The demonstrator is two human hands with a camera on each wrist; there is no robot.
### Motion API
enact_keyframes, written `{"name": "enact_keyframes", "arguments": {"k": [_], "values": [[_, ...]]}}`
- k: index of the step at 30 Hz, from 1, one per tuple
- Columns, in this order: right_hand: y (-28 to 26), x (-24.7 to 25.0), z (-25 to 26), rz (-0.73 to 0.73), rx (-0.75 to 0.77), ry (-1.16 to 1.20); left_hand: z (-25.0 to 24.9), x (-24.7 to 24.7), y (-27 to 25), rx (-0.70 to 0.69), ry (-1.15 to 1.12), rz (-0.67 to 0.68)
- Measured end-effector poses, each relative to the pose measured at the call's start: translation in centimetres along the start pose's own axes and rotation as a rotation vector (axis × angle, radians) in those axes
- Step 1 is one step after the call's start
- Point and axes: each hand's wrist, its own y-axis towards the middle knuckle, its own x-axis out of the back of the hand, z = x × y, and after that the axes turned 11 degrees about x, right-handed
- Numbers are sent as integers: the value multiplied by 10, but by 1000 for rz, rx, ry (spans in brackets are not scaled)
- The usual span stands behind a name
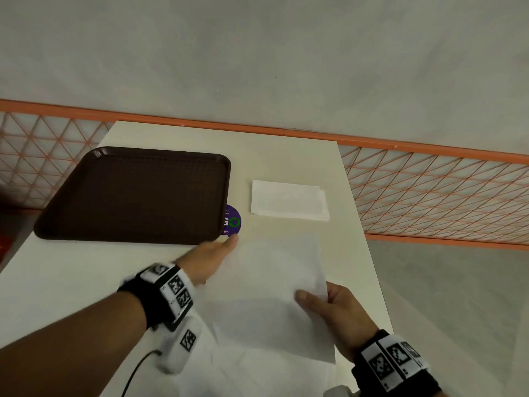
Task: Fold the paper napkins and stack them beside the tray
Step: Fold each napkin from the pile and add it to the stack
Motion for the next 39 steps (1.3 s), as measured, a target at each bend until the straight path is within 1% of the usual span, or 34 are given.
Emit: {"name": "enact_keyframes", "arguments": {"k": [2,3,5,7,10,13,16,18,21,24,27,30,33,35,37,39], "values": [[1,-2,-2,-26,-32,78,14,-11,-8,209,-253,99],[2,-2,-3,-43,-48,109,19,-16,-13,256,-354,140],[4,-2,-5,-85,-78,145,23,-22,-19,235,-495,218],[7,-1,-7,-132,-92,140,26,-22,-21,170,-548,270],[11,-2,-9,-232,-60,70,29,-17,-22,84,-468,179],[13,-5,-8,-322,-3,-43,26,-15,-26,-66,-354,100],[11,-3,-3,-279,116,-167,18,-12,-32,-172,-277,19],[10,0,3,-244,171,-244,15,-10,-36,-231,-155,0],[12,5,9,-240,204,-338,15,-8,-39,-281,6,-48],[12,9,13,-242,221,-482,15,-7,-40,-325,117,-185],[11,12,19,-260,235,-606,15,-6,-40,-360,175,-267],[9,16,23,-247,286,-745,16,-7,-41,-427,233,-295],[4,21,24,-161,289,-911,18,-6,-41,-414,290,-274],[0,26,23,-95,274,-891,21,-5,-43,-410,282,-236],[-5,28,23,-37,254,-732,23,-5,-44,-392,222,-194],[-7,29,20,-23,213,-552,26,-6,-43,-362,167,-162]]}}
